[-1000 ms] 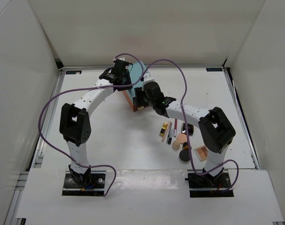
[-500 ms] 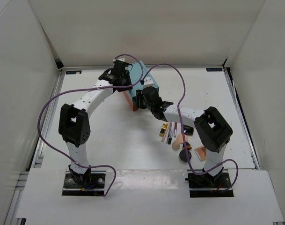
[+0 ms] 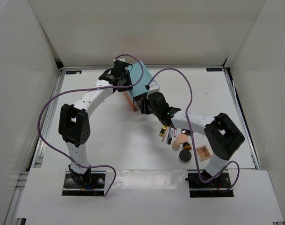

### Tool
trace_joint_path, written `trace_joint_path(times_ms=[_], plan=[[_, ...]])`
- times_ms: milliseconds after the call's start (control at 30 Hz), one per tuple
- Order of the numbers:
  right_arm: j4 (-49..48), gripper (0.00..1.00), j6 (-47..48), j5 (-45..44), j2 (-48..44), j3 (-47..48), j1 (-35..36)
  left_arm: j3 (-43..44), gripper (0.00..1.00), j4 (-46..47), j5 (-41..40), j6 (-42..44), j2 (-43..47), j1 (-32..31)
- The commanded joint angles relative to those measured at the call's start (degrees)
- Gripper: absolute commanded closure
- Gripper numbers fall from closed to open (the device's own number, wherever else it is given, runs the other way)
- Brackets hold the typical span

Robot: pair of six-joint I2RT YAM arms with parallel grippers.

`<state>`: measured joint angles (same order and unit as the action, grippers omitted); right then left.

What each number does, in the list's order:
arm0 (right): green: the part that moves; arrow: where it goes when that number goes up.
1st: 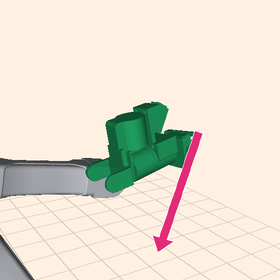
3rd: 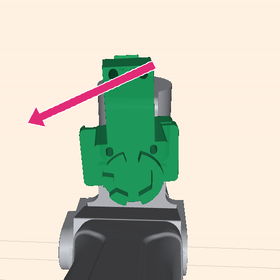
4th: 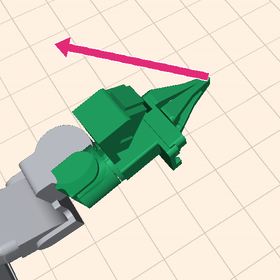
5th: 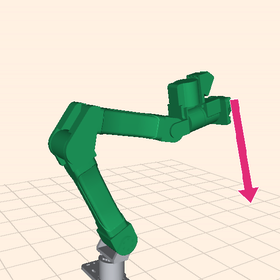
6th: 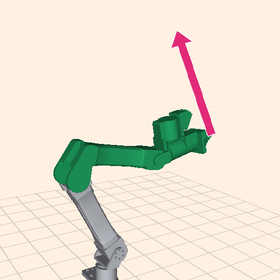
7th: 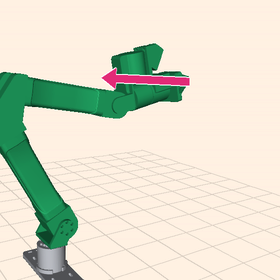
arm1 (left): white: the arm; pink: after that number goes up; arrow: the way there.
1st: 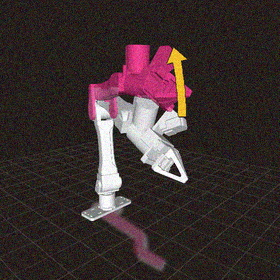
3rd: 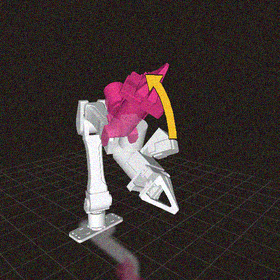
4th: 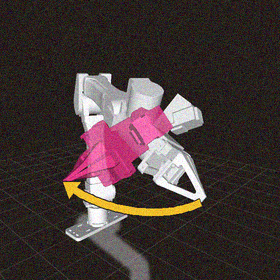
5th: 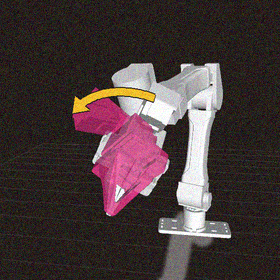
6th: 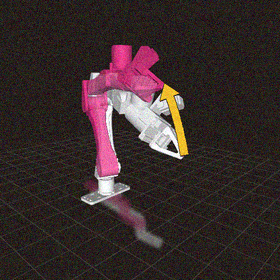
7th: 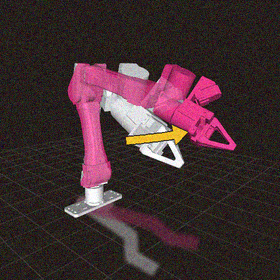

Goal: Organize the makeup

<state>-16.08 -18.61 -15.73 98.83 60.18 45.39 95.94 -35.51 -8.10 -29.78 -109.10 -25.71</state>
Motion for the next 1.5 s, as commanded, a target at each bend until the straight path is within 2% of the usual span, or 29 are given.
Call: trace_joint_path(times_ms=[0,167,200,233,267,433,467,500,533,567,633,667,733,767,867,967,1133,1167,1267,1467], plan=[[0.51,0.73,1.2,-0.98,-6.01,-2.52,-0.03,-1.99,0.57,-4.92,0.01,0.69,1.7,-0.39],[6.31,0.69,1.74,-0.09,-11.63,-6.91,0.85,-1.72,0.57,-4.92,0.1,0.6,1.7,-0.39],[6.93,0.66,2.08,0.6,-12.33,-7.44,0.84,-1.81,0.57,-4.92,0.01,0.51,1.7,-0.3],[8.07,0.58,2.96,0.96,-12.69,-7.71,0.67,-1.9,0.57,-4.92,0.01,0.69,1.87,-0.3],[8.43,0.54,3.49,2.0,-13.04,-7.97,0.84,-1.99,0.56,-4.92,0.1,0.69,1.87,-0.3],[12.9,0.53,4.55,4.82,-14.18,-7.45,0.85,-2.33,0.56,-5.1,-0.6,0.78,2.58,-0.3],[13.43,0.43,4.55,5.52,-14.62,-7.45,1.02,-2.34,0.54,-4.92,-0.69,0.86,3.27,-0.39],[14.14,0.39,5.24,6.23,-15.15,-7.01,1.02,-2.25,0.53,-4.92,-0.78,0.95,3.28,-0.39],[15.19,0.36,5.43,6.23,-15.68,-6.66,0.85,-2.08,0.5,-4.92,-1.04,1.47,3.63,-0.39],[17.81,0.33,5.6,6.67,-16.2,-6.22,0.84,-1.73,0.39,-5.1,-1.22,1.48,4.15,-0.39],[20.28,0.28,6.13,6.41,-17.26,-4.9,1.02,-0.32,0.34,-5.27,-2.09,2.18,4.68,-0.39],[22.73,0.25,5.78,6.06,-18.66,-4.38,1.02,0.03,0.24,-5.45,-2.45,2.36,5.73,-0.3],[25.55,0.18,5.78,4.14,-20.07,-3.59,0.67,1.26,0.15,-5.8,-3.24,2.8,6.53,-0.39],[28.7,0.17,5.26,3.43,-21.82,-3.41,0.84,1.44,0.06,-5.8,-4.11,2.8,7.49,-0.39],[34.34,0.14,4.38,-1.83,-25.69,-3.4,0.32,0.74,0.02,-5.63,-6.22,2.62,11.0,-0.39],[40.3,0.04,-2.1,-9.57,-28.85,-4.54,-1.43,-4.07,0.02,-5.45,-7.81,0.35,17.31,-0.39],[47.8,0.05,-10.56,-10.48,-28.17,-6.82,-10.21,-15.24,0.02,-4.4,-4.65,-2.73,25.41,-0.48],[47.89,0.05,-11.61,-8.55,-27.81,-7.44,-13.36,-19.43,0.01,-4.22,-4.56,-3.0,26.91,-0.56],[47.01,0.06,-12.5,-6.78,-26.15,-9.55,-16.55,-27.09,0.02,-4.92,-4.56,-4.41,32.8,-1.18],[44.21,0.06,-10.92,-3.79,-20.44,-11.23,-21.48,-33.19,0.02,-7.73,-6.05,-5.29,38.78,-1.36]])
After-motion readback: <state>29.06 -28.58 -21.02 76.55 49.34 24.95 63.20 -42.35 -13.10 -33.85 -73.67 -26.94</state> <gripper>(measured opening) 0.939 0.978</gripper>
